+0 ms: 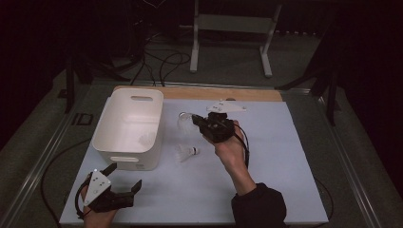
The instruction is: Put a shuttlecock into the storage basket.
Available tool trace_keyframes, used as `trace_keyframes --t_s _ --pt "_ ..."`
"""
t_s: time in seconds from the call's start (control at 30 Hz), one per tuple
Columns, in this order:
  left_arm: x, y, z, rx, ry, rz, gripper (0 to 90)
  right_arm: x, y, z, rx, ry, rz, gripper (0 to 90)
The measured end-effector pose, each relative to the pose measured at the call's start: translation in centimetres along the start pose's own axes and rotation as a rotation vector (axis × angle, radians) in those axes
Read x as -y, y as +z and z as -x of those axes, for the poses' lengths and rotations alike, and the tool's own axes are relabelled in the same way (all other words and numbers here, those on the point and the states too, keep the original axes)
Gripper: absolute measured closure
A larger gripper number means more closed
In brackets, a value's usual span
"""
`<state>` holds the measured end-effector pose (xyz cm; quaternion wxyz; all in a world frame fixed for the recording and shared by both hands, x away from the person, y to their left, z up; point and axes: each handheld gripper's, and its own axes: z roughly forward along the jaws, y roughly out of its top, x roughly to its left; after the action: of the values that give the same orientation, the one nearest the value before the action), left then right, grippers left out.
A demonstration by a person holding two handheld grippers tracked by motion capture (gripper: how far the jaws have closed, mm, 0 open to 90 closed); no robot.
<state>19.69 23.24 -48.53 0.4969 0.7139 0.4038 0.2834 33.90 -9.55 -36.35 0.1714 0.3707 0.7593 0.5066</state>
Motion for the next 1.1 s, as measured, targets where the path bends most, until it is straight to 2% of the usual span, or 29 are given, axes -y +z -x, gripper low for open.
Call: trace_keyframes --t_s 1.1 --pt "0.0 0.0 0.0 -0.002 -0.002 0.004 0.0 -0.9 0.8 -1.2 -0.030 -0.005 0.009 89.6"
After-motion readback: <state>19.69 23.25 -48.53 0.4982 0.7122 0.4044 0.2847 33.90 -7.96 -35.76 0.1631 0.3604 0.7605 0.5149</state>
